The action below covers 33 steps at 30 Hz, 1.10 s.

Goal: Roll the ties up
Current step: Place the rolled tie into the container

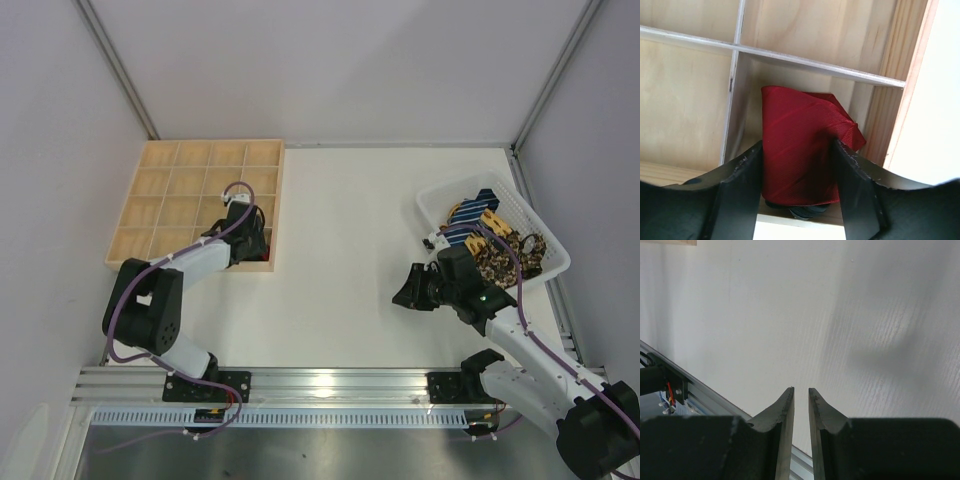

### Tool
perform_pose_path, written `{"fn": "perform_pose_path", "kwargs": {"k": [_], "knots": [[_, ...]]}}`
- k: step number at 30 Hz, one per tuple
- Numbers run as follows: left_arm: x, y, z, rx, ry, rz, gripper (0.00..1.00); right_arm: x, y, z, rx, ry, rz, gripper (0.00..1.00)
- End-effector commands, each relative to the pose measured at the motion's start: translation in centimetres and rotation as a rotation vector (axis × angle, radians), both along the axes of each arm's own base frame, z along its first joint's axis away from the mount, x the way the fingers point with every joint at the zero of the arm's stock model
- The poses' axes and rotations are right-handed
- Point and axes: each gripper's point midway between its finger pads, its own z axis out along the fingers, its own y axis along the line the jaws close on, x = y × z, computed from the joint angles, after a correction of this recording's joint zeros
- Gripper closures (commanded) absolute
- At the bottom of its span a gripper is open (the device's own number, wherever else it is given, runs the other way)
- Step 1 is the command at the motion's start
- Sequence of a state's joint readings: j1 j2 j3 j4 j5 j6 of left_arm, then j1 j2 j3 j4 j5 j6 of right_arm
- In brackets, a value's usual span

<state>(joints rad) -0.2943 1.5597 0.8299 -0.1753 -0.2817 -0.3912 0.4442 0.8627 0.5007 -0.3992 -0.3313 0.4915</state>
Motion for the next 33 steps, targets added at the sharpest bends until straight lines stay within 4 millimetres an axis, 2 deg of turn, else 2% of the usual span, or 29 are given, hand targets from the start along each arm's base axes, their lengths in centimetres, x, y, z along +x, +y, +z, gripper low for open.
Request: {"fn": "perform_pose_path", "kwargs": {"k": [1, 9, 18, 27, 33], "knots": [[-0.6, 0.0, 0.2, 0.0, 0.003, -0.011, 0.39, 0.5, 0.7, 1.6, 0.024, -0.053, 0.035, 0.77], [-0.6, 0.2, 0.7, 0.002, -0.004, -0.004, 0.27, 0.5, 0.8, 1.6, 0.029, -0.048, 0.036, 0.77], [0.0, -0.1, 2.8, -0.028, -0.051, -0.001, 0.23, 0.5, 0.8, 1.4, 0.024, -0.042, 0.043, 0.77], [0.0, -0.2, 3.5, -0.038, -0.056, 0.003, 0.2, 0.4, 0.8, 1.1, 0.025, -0.034, 0.044, 0.77], [-0.1, -0.1, 4.8, -0.044, -0.081, 0.003, 0.19, 0.4, 0.9, 1.1, 0.028, -0.033, 0.043, 0.77]]}}
